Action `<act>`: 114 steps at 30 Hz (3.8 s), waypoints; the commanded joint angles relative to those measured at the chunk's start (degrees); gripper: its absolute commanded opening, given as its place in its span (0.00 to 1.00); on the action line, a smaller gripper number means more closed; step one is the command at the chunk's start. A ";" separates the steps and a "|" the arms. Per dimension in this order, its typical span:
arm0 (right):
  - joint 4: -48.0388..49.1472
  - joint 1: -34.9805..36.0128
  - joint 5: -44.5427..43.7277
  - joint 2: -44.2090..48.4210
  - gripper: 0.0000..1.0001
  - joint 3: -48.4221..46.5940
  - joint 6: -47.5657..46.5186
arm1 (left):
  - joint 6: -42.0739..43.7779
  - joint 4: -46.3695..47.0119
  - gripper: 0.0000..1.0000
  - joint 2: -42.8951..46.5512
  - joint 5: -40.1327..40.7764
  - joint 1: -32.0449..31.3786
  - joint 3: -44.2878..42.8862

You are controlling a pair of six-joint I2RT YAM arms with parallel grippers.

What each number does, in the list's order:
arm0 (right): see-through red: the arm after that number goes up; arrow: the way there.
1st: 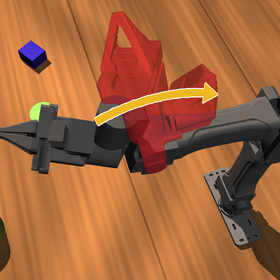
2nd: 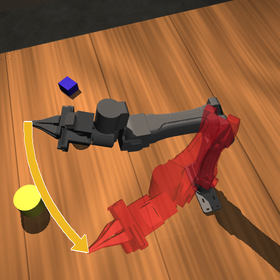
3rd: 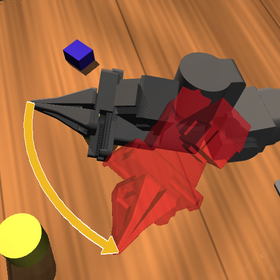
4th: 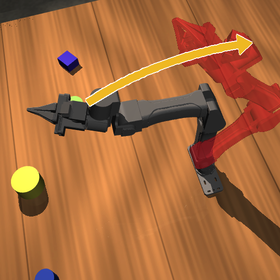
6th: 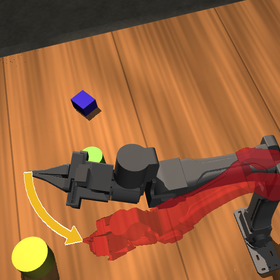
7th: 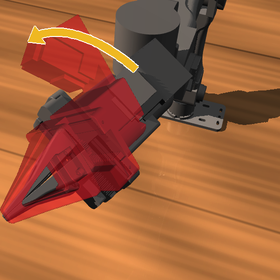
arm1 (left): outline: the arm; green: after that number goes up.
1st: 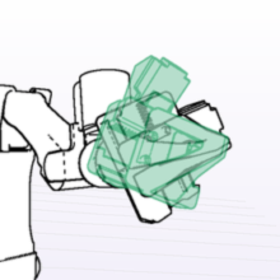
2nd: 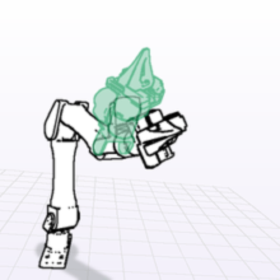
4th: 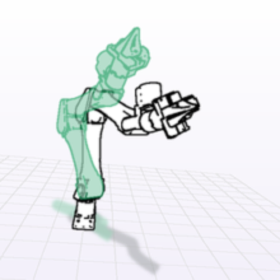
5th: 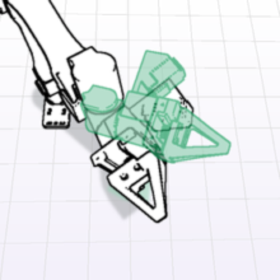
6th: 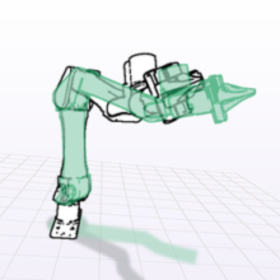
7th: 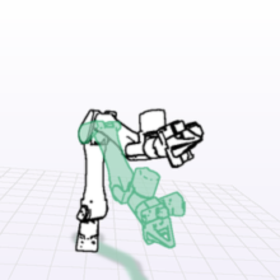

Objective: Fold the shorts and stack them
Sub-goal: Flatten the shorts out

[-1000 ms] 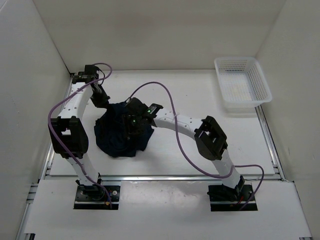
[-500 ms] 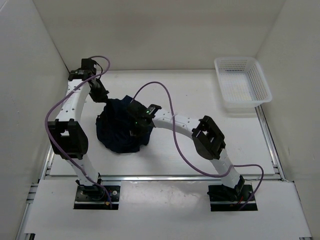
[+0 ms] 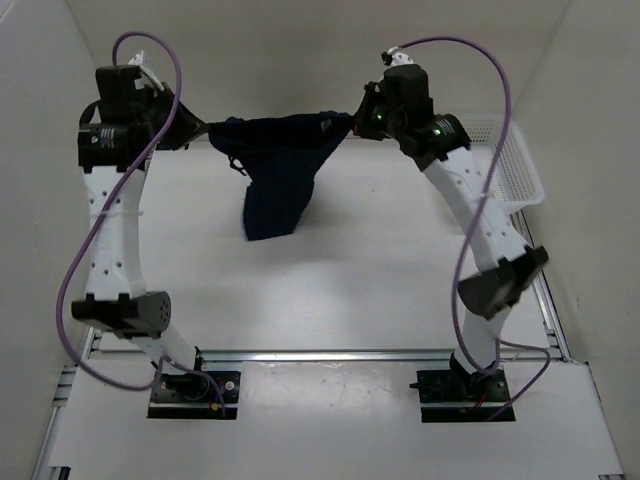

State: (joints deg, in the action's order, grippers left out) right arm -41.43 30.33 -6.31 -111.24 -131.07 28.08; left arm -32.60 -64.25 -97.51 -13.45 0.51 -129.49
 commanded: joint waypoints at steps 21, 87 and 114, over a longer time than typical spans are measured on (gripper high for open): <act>5.39 3.87 -5.92 31.00 0.66 64.27 0.49 | 3.77 7.75 0.48 18.27 13.00 -23.17 56.37; 3.90 4.22 -10.49 31.87 0.92 67.17 -1.09 | -2.38 11.25 0.58 17.37 -0.96 -17.65 67.00; 11.31 -12.22 24.42 14.21 0.00 58.15 2.53 | -3.88 16.01 0.10 0.13 0.97 -24.60 57.35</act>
State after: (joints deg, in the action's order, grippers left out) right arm -28.40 18.24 20.56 -99.92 -64.60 32.47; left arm -38.33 -48.69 -100.16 -12.47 -25.47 -67.44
